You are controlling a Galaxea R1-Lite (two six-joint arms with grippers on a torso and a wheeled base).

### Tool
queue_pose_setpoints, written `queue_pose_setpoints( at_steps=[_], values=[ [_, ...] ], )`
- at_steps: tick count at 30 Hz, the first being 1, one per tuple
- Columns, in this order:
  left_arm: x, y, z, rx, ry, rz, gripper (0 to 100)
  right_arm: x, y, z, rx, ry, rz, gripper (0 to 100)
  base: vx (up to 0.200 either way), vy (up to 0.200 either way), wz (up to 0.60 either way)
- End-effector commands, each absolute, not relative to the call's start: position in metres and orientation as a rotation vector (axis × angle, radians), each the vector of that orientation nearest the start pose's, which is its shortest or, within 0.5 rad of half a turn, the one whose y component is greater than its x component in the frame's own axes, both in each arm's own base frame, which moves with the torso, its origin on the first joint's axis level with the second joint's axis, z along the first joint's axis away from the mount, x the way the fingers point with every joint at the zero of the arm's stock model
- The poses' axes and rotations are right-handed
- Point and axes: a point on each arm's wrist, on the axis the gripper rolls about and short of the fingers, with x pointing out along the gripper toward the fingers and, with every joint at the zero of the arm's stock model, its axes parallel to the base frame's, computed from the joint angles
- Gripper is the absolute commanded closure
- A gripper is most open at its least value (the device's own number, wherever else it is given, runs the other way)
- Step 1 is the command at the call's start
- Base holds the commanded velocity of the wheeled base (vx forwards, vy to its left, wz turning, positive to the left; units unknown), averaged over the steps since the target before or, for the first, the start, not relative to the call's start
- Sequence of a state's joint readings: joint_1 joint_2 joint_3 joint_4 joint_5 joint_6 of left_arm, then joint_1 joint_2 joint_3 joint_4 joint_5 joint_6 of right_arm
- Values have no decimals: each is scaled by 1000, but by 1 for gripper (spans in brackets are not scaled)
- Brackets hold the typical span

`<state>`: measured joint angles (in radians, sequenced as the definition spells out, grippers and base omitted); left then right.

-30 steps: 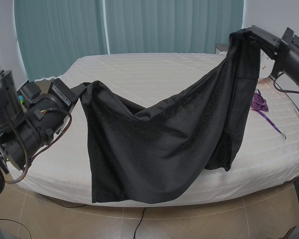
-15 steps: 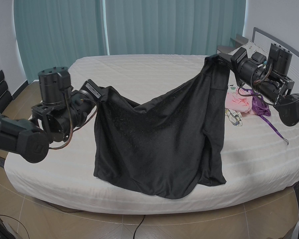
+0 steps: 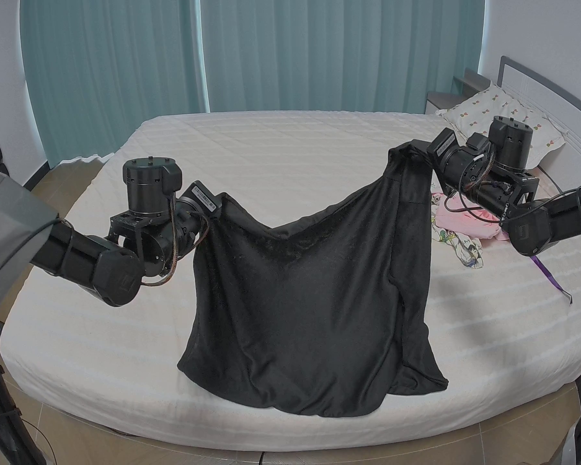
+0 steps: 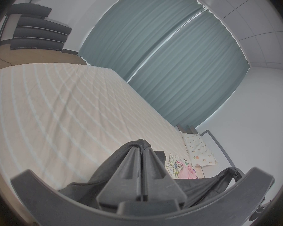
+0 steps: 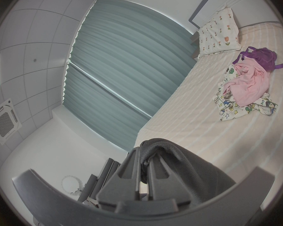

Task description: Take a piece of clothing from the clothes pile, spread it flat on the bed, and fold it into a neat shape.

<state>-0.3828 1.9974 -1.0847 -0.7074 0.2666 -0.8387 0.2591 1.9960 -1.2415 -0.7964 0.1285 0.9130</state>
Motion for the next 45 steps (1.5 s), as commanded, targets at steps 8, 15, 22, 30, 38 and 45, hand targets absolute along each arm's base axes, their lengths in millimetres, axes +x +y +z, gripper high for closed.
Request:
queue_pose_setpoints(
  at_steps=[8,15,22,30,38,45],
  values=[
    [408,-145,99,-730,318,46,100,424,103,144,876,271,283,100,200,0,0],
    [425,-148,57,-708,376,83,100,444,107,98,865,316,228,100,57,0,0],
    [443,-143,29,-694,365,153,0,459,110,64,859,349,180,0,0,0,0],
    [453,-121,26,-694,334,218,0,476,90,49,832,289,16,0,0,0,0],
    [455,-81,24,-648,323,321,0,451,79,38,774,413,-41,0,0,0,0],
    [403,-82,43,-702,399,312,0,416,101,9,574,545,6,0,0,0,0]
  ],
)
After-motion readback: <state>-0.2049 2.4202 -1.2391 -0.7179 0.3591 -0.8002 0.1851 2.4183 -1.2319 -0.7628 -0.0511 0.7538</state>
